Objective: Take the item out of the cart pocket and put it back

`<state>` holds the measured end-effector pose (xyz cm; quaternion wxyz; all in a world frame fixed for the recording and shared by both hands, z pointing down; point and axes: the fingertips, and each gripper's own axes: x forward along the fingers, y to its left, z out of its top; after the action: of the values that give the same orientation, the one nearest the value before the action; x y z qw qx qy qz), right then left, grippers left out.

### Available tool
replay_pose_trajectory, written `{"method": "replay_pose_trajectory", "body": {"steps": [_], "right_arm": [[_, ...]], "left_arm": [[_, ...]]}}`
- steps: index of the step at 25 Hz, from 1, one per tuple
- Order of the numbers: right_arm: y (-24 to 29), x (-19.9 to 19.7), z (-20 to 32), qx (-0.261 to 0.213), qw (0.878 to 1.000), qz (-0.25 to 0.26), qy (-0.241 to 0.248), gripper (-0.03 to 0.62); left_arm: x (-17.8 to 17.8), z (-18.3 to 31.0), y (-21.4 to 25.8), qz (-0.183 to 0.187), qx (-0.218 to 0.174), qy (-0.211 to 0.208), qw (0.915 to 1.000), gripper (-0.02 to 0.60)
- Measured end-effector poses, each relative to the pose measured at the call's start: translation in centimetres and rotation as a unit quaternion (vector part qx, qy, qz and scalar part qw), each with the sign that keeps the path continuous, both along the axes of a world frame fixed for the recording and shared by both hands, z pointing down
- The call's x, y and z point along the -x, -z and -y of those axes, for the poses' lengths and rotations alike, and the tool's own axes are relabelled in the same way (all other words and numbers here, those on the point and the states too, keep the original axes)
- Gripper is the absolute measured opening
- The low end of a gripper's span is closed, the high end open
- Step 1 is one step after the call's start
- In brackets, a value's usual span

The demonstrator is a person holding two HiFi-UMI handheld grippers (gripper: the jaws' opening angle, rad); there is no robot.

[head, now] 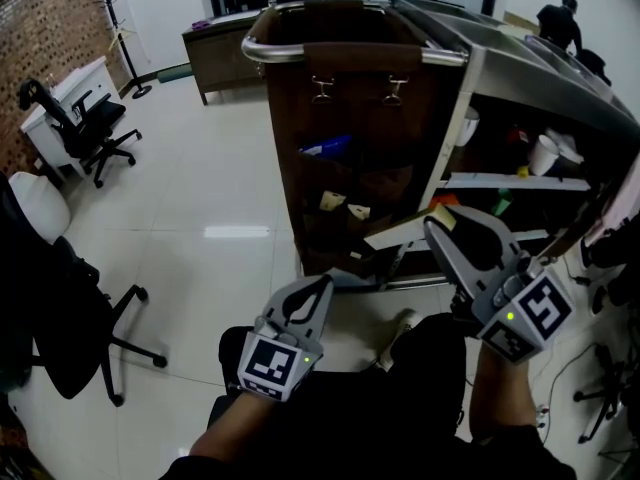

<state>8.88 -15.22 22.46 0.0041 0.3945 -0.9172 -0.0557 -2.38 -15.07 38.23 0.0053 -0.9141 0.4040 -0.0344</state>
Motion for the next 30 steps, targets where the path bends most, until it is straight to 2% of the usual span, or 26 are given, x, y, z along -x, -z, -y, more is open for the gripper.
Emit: {"method": "replay_pose_trajectory", "body": {"steps": [7, 10, 12, 19, 25, 30], "right_arm": [[6.3, -0.3, 1.2, -0.065, 0.998, 0.008, -0.015, 0.095], [8.2, -0.8, 2.8, -0.096, 0.995, -0.002, -0.04, 0.095], [8.6, -1.1, 4.4, -0.1, 0.993, -0.008, -0.055, 0.095], [7.8, -0.7, 10.0, -0.082, 0.994, -0.022, -0.071, 0.095], [2.5, 0.9, 14.7, -0.007, 0.996, -0.064, -0.066, 0.097], [-2.4, 2.0, 16.8, 0.036, 0.991, -0.108, -0.068, 0.096]], "left_arm": [[0.0, -0.1, -0.3, 0.0, 0.002, -0.002, 1.0, 0.0], [0.1, -0.1, -0.3, -0.003, 0.005, 0.0, 1.0, 0.0], [0.2, -0.2, -0.3, -0.003, 0.006, 0.0, 1.0, 0.0], [0.1, -0.3, -0.5, -0.003, 0.01, 0.0, 0.9999, 0.0], [0.2, -0.4, -1.0, -0.008, 0.018, -0.002, 0.9998, 0.0], [0.2, -0.3, -1.0, -0.009, 0.018, -0.002, 0.9998, 0.0]]}}
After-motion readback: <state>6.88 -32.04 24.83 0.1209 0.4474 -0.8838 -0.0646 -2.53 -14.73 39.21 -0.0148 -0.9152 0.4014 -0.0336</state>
